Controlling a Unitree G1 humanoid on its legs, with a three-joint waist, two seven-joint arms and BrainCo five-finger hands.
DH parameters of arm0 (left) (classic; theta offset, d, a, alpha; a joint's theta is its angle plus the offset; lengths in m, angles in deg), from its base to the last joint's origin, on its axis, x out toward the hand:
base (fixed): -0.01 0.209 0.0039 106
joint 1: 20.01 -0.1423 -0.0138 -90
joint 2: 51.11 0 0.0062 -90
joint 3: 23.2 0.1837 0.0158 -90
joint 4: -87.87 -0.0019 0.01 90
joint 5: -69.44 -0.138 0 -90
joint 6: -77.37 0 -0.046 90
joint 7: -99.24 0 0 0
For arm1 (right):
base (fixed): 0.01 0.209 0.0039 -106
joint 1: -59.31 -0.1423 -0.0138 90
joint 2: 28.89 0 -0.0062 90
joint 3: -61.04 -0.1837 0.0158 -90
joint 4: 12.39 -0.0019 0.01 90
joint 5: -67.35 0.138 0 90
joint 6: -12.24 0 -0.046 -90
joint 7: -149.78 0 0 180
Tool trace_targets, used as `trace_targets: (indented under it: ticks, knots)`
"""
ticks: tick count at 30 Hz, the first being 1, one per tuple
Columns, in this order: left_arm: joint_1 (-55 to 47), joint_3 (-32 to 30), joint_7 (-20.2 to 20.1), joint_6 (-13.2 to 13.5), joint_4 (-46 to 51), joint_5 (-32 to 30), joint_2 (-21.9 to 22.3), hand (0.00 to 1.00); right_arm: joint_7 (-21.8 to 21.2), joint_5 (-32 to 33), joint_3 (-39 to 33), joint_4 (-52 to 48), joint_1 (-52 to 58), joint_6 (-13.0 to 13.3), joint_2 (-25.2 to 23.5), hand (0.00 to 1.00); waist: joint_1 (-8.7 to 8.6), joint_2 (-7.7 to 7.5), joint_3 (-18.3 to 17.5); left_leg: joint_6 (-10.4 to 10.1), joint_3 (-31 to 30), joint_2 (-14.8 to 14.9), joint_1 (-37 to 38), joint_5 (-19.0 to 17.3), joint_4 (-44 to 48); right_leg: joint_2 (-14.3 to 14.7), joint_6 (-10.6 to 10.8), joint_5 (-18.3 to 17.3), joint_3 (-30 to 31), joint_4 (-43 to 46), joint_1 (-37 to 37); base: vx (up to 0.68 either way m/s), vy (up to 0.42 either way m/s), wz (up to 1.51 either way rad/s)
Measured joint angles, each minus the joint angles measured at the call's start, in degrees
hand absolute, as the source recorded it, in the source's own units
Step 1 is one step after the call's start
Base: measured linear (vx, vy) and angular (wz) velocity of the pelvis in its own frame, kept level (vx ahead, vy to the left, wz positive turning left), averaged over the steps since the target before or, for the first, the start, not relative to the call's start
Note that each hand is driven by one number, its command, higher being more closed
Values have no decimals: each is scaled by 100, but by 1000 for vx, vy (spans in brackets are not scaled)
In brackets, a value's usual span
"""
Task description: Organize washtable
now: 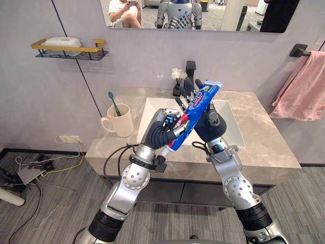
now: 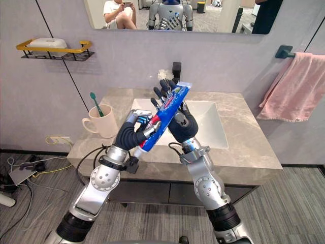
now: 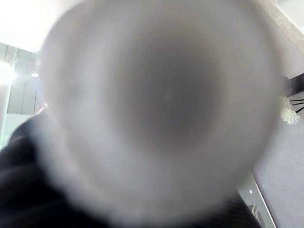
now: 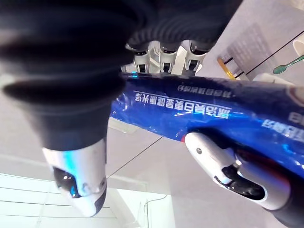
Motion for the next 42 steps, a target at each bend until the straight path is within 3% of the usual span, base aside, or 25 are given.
trace_targets:
  ticks: [6,20,21,32,42]
  knots:
    - [-16,1,-91,99,0,-53,-33,100,103,2,-75,63,-1,1,-8,100,1,0,0,0,2,0,0,0,-3,2,0,-1,1,0,-2,0,0,0]
    - [-39,27,-251,52,-17,-182,-71,100,94,-1,-18,167,-133,9,-113,100,1,2,3,0,46,1,0,-1,-5,4,-1,-1,9,-1,-7,0,0,0]
    - [-39,27,-251,52,-17,-198,-76,0,94,-7,-16,167,-134,10,-115,100,1,2,3,0,47,1,0,-1,-5,4,-1,-1,9,-2,-7,0,0,0]
    - [-5,-398,36,-32,-16,-201,63,0,84,-127,66,172,-130,4,-120,100,5,8,11,-1,47,3,0,-2,-6,2,-6,-5,8,0,-7,0,0,0]
    - [-34,-857,172,-32,27,-205,164,0,96,-628,-44,172,-130,6,-119,100,8,63,72,-1,33,4,-1,-2,-8,1,-8,-10,0,1,-3,0,0,0]
